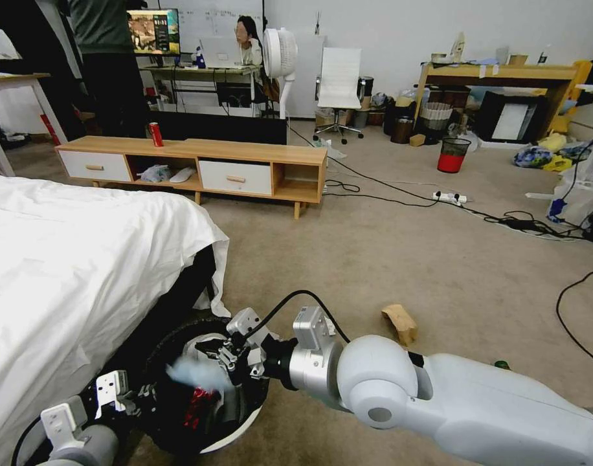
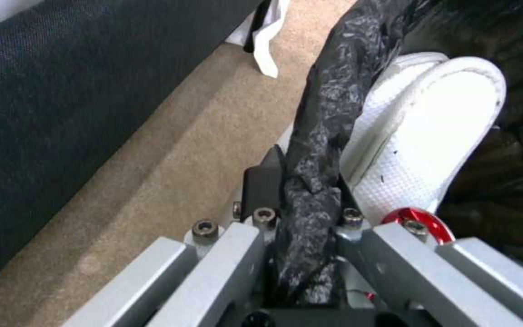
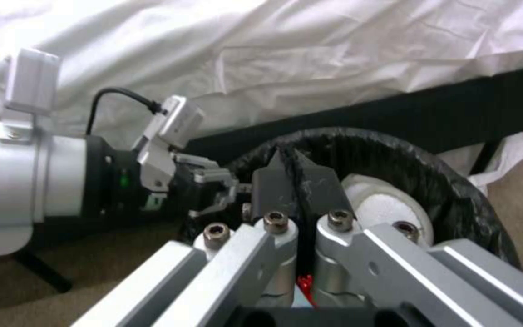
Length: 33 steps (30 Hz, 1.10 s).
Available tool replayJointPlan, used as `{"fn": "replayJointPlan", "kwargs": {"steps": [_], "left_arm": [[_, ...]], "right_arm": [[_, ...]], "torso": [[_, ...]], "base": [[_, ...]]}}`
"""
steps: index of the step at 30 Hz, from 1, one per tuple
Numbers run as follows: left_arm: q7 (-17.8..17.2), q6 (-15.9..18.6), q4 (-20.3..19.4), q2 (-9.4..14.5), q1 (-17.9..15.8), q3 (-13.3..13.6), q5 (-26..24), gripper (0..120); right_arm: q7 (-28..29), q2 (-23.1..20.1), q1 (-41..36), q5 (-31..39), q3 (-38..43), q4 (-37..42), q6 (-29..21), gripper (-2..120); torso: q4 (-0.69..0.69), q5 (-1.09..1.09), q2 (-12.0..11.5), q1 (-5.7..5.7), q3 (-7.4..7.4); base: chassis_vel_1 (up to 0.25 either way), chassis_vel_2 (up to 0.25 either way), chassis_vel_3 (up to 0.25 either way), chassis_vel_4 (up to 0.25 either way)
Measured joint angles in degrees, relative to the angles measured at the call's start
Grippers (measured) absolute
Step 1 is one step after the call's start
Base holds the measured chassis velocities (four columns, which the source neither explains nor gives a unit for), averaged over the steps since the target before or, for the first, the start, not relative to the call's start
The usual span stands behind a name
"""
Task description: Pick up the trash bin and place the garbage on the floor into it.
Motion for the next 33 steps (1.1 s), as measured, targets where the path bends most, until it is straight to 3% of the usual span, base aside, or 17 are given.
{"fn": "replayJointPlan", "kwargs": {"steps": [18,20,24,27,33], "left_arm": [[0.0,0.0,0.0,0.0,0.0,0.1,0.0,2],[0.0,0.0,0.1,0.0,0.2,0.0,0.0,2],[0.0,0.0,0.1,0.1,0.4,0.0,0.0,2],[0.1,0.0,0.1,0.4,0.5,-0.2,0.0,2],[0.1,0.0,0.2,0.3,0.5,-0.2,0.0,2]], "right_arm": [[0.4,-1.4,-4.0,-2.7,1.1,-0.7,0.0,0],[0.4,-1.8,-4.6,-2.6,3.3,-0.2,0.4,14],[0.4,-2.5,-6.0,-3.0,5.5,0.3,1.1,22],[0.3,-4.0,-9.0,-3.2,12.4,1.2,2.0,40],[0.1,-5.8,-11.6,-3.2,17.9,2.1,2.7,55]], "torso": [[0.01,0.01,0.0,0.0,0.0],[0.01,0.0,0.0,0.0,0.0],[0.01,0.0,0.0,0.0,0.0],[0.0,0.01,0.0,0.0,0.0],[0.0,0.01,0.0,0.0,0.0]], "base": [[0.0,0.0,0.0,0.0],[0.0,0.0,0.0,0.0],[0.0,0.0,0.0,0.0],[0.0,0.0,0.0,0.0],[0.0,0.0,0.0,0.0]]}}
